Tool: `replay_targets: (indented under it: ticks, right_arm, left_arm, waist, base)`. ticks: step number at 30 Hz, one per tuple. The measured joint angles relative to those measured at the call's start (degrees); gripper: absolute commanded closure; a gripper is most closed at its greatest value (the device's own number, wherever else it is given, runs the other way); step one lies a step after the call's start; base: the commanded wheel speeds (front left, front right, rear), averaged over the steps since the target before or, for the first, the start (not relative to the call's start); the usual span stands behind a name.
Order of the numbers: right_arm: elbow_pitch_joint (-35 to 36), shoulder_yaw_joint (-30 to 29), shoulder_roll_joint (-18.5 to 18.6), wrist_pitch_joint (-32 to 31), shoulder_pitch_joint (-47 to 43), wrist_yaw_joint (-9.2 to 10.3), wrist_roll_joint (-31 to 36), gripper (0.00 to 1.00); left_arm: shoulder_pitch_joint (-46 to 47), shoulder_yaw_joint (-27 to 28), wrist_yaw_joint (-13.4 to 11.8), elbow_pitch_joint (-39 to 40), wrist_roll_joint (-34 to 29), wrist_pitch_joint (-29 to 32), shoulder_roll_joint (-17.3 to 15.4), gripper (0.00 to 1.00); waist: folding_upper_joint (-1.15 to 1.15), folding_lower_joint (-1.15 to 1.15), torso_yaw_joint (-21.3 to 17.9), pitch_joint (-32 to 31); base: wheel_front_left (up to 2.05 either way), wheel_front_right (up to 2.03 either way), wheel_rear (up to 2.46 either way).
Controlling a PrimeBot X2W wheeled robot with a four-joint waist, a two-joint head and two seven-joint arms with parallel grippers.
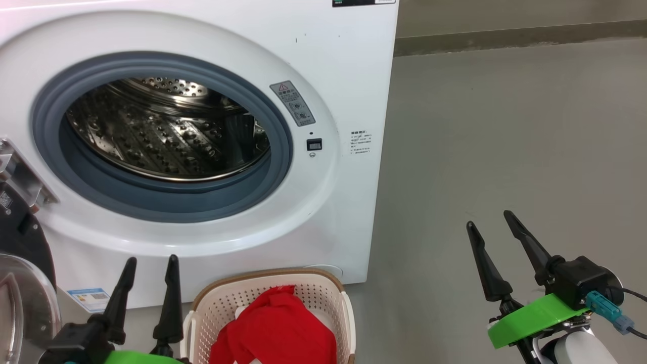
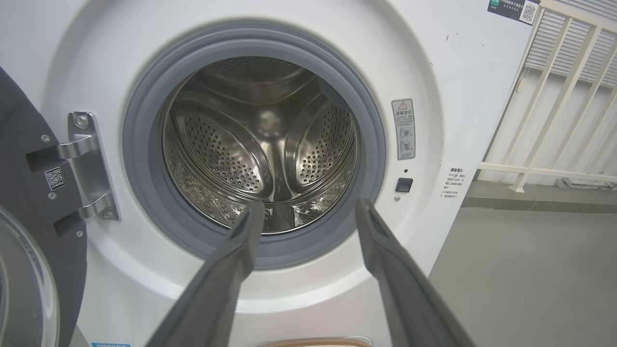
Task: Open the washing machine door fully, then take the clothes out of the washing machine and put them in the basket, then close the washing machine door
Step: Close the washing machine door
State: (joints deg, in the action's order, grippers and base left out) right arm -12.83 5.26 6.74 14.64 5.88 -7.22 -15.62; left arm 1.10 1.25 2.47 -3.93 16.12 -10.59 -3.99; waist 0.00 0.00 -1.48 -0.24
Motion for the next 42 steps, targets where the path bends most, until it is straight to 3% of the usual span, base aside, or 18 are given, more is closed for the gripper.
replay_targets:
  ticks: [12,30,42]
  right_arm:
    - [0.0,0.0,-0.3,0.0,0.0,0.0,0.1,0.0]
    - [0.0,-0.4,-0.4,0.0,-0.1,0.0,0.1,0.0]
    - [0.0,-0.5,-0.5,0.0,-0.1,0.0,0.1,0.0]
  left_arm:
    - [-0.1,-0.3,-0.9,0.5,0.0,0.4,-0.4,0.0]
    - [-0.1,-1.0,-1.0,1.3,0.3,0.4,-0.8,0.0]
    - [-0.1,-1.4,-1.0,2.0,1.2,0.3,-1.5,0.0]
  waist:
    - [0.0,0.0,-0.5,-0.5]
    - [0.0,0.0,-0.1,-0.9]
    - [0.0,0.0,0.4,-0.5]
  base:
    - [-0.22,0.22,0.0]
    - [-1.58,1.58,0.0]
    - [-0.42,0.42,0.0]
